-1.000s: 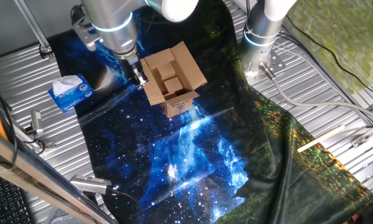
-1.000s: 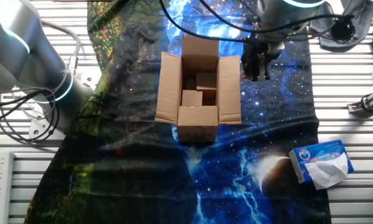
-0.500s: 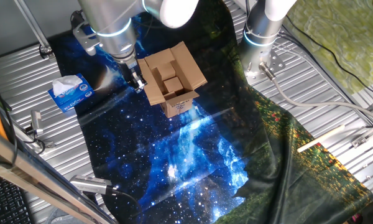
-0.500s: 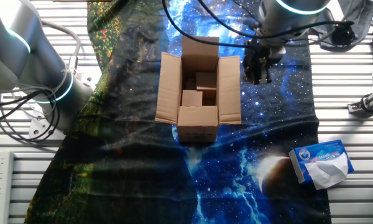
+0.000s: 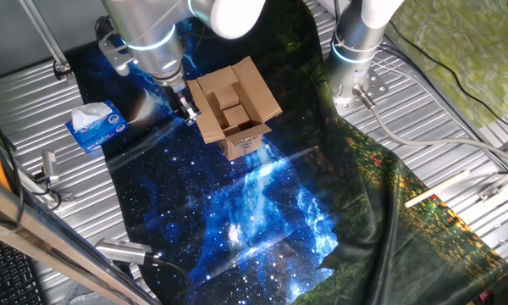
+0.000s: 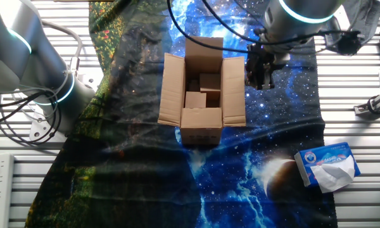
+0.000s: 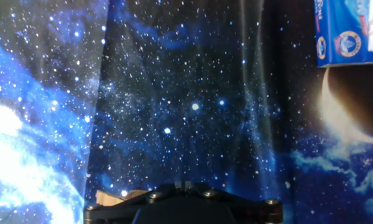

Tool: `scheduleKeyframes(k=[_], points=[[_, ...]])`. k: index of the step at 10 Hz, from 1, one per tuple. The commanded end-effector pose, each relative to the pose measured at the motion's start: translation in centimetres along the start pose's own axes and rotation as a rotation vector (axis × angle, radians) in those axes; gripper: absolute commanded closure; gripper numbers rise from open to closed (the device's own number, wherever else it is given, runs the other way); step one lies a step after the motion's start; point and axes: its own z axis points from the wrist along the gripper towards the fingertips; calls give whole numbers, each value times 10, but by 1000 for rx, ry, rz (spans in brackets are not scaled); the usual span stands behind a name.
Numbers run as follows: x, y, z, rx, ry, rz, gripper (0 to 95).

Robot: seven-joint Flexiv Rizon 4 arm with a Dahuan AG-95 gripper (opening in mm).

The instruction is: Cover the box

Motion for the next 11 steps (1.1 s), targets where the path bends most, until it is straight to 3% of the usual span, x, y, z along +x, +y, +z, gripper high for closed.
scheduleKeyframes(k=[1,5,11], points=[[2,0,-2,-11,11,3,950],[8,2,-12,-23,48,9,950],[35,-3,-17,-45,63,11,950]])
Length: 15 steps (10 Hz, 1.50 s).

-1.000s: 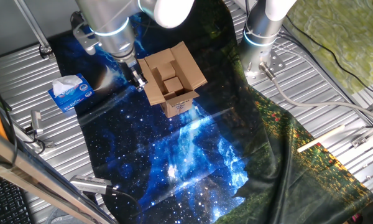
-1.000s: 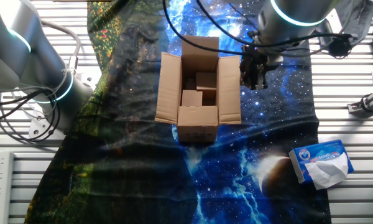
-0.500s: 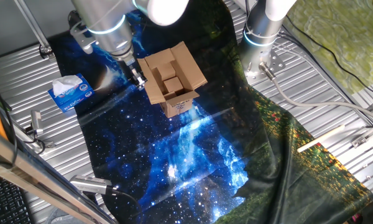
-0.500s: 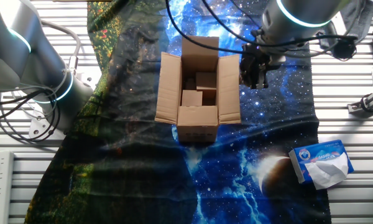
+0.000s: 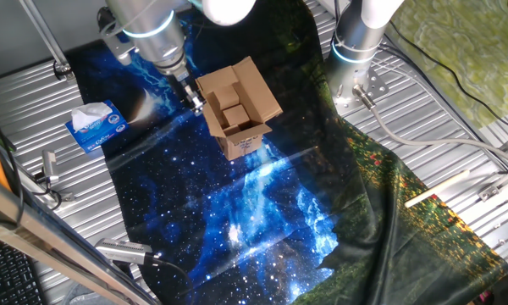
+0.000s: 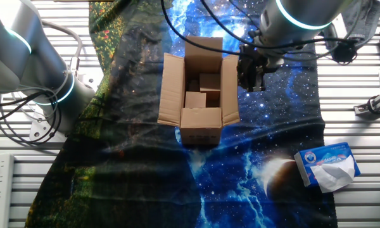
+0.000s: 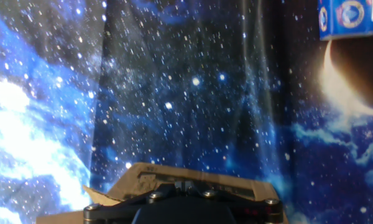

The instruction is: Cover the box

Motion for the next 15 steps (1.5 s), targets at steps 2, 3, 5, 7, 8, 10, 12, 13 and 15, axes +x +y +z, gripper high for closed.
scheduleKeyframes(k=[2,3,5,7,8,10,12,13,15], points=[[15,0,-3,-5,4,-3,950],[20,0,-3,-7,5,-3,950],[29,-2,-1,-12,3,-4,950],[31,-3,0,-17,0,-3,950],[32,-3,0,-20,1,-2,950],[34,-3,2,-26,0,1,950],[39,-4,4,-35,-1,4,950],[41,-5,5,-42,-2,7,950],[46,-5,7,-50,-2,9,950]])
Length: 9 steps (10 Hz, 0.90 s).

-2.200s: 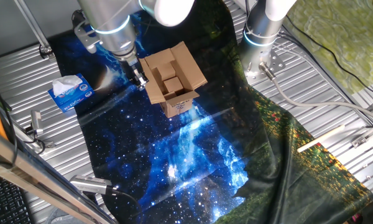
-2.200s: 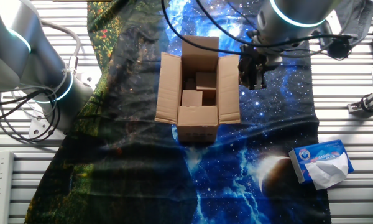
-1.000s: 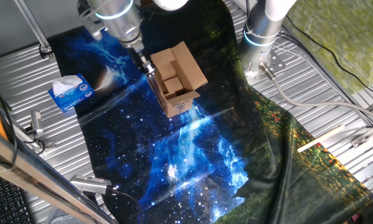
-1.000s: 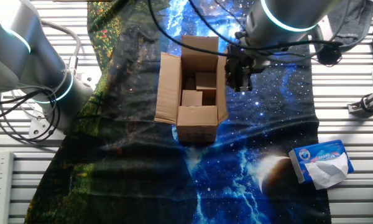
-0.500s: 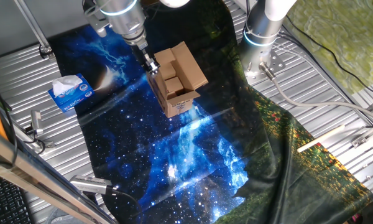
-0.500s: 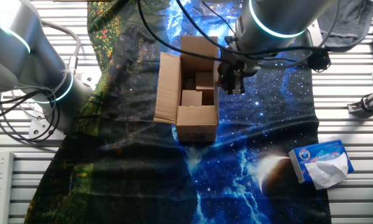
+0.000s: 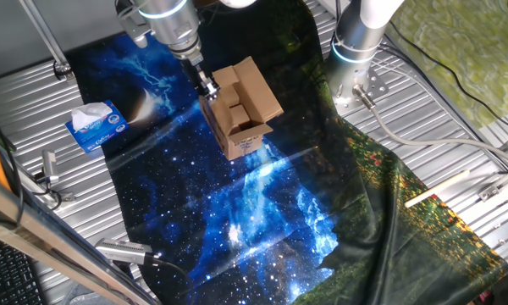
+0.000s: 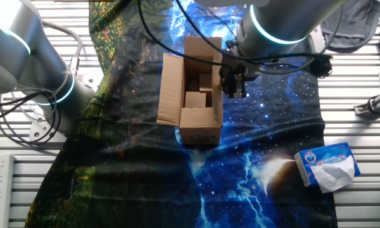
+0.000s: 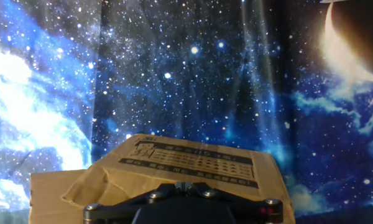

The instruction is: Cover the box

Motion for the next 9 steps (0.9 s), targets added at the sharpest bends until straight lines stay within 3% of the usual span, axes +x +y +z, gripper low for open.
scheduleKeyframes(k=[1,9], points=[[3,0,1,-4,0,3,950],[8,-4,11,-5,-22,-7,950]])
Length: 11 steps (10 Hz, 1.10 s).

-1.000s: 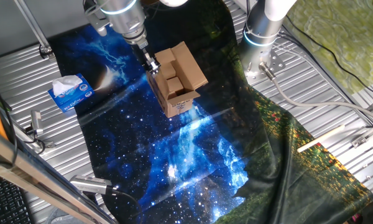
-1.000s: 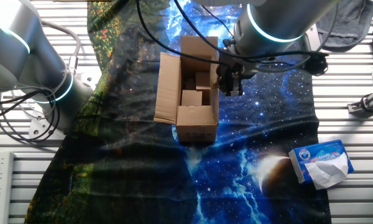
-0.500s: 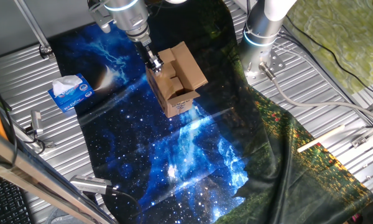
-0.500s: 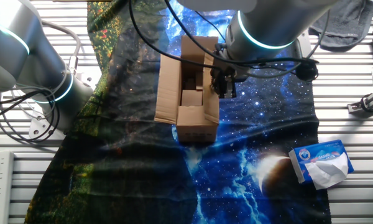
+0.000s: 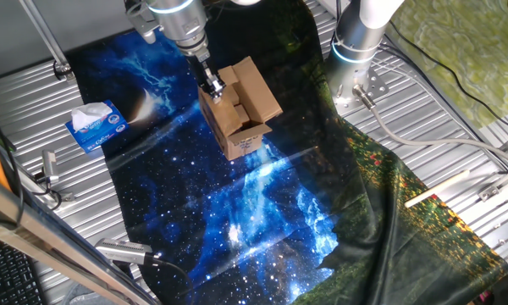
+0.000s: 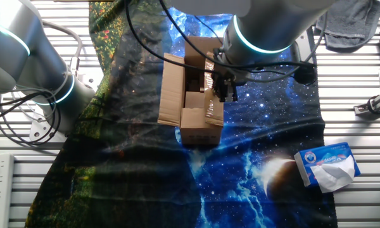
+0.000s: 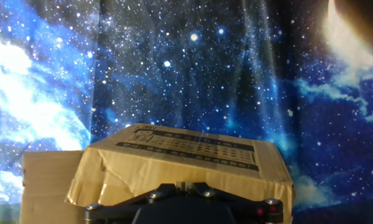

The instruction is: Cover the box

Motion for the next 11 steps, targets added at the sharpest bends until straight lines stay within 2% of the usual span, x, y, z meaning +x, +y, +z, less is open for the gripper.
scheduleKeyframes(k=[1,11], points=[[-2,-1,2,-1,0,-1,950],[-1,-5,15,-3,-14,-10,950]])
